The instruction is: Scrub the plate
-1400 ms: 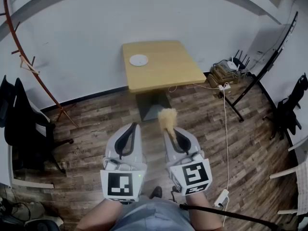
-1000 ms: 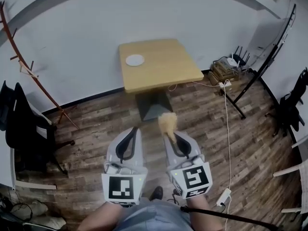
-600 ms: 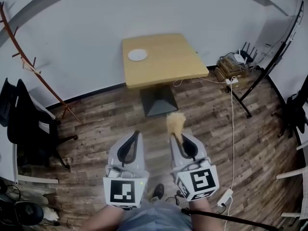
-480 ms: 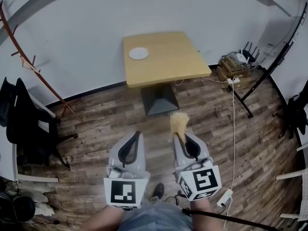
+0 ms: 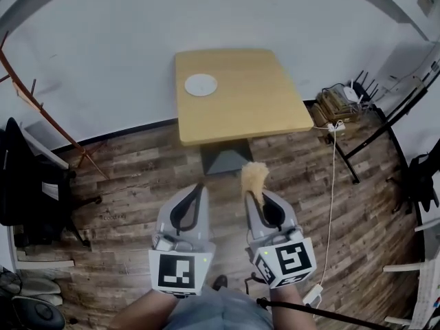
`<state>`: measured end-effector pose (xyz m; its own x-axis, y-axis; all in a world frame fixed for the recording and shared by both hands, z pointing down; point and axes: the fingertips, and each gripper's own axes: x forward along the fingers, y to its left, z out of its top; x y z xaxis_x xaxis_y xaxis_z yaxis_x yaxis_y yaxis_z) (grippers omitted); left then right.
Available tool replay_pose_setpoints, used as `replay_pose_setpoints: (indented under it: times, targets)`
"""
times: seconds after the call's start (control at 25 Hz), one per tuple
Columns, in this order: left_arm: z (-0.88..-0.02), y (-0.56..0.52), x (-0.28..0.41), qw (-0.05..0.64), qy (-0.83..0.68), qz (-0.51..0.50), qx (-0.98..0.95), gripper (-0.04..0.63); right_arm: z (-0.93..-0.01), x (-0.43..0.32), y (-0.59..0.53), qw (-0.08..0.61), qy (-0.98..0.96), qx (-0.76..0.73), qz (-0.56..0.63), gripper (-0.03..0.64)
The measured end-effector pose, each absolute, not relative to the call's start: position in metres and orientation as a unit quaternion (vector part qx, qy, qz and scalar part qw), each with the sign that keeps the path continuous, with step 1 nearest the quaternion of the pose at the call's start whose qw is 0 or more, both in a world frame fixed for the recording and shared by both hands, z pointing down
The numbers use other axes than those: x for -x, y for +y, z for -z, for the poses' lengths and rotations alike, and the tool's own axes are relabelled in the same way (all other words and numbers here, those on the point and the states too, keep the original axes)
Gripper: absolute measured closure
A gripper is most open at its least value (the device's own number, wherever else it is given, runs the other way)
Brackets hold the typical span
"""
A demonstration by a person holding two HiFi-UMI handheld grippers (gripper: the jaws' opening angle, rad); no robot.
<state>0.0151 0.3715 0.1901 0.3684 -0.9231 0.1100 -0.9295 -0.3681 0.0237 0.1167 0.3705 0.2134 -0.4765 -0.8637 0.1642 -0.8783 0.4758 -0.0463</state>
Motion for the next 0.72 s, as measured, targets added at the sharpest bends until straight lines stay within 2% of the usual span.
replay_pose_setpoints:
  times: [0.32,0.72]
  targets:
    - [-0.166,0.278,0.007,0.024,-0.559,-0.011,-0.829,0.574,-0.19,-0.091,0.276,0.06,-0.86,-0.506,-0.03,0.574]
    - [-0.166,0.223,0.016,0.024,-0.545,0.002,-0.838,0.574,-0.177,-0.084,0.225,0.073,-0.848,-0.524,0.0,0.574]
